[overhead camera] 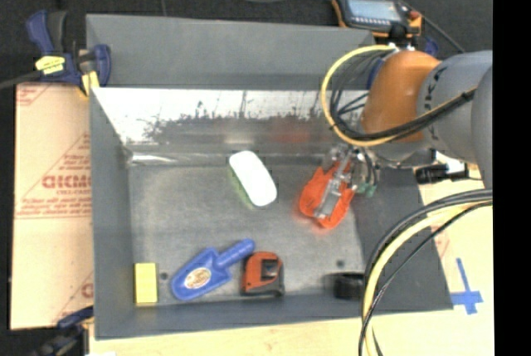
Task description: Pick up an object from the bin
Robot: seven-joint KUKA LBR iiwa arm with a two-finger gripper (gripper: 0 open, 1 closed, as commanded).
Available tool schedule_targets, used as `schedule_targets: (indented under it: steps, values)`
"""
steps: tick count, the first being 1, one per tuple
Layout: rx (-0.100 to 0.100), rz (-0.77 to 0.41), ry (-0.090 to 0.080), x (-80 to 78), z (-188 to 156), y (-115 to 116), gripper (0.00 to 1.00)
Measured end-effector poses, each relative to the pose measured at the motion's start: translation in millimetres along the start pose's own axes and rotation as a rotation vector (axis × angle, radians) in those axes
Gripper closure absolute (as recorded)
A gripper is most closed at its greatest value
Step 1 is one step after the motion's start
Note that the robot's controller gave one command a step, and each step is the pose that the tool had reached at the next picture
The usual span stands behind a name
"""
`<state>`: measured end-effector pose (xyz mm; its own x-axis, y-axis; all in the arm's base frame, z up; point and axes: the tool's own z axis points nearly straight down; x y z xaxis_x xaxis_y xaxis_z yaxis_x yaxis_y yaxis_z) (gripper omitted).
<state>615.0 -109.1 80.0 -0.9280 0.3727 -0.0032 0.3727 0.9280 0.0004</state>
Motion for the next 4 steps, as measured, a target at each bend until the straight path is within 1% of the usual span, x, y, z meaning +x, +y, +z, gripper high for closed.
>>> schedule_targets:
  steps: [1, 2, 3, 4]
  values:
    - [0.000, 0.049, -0.005, -14.7, 7.2, -20.3, 1.00]
    - [0.000, 0.048, -0.005, -14.8, 7.1, -20.3, 1.00]
    - [0.001, 0.038, 0.005, 0.2, -51.6, 4.1, 1.00]
    - [-0.001, 0.039, 0.001, -10.2, -120.7, 16.0, 1.00]
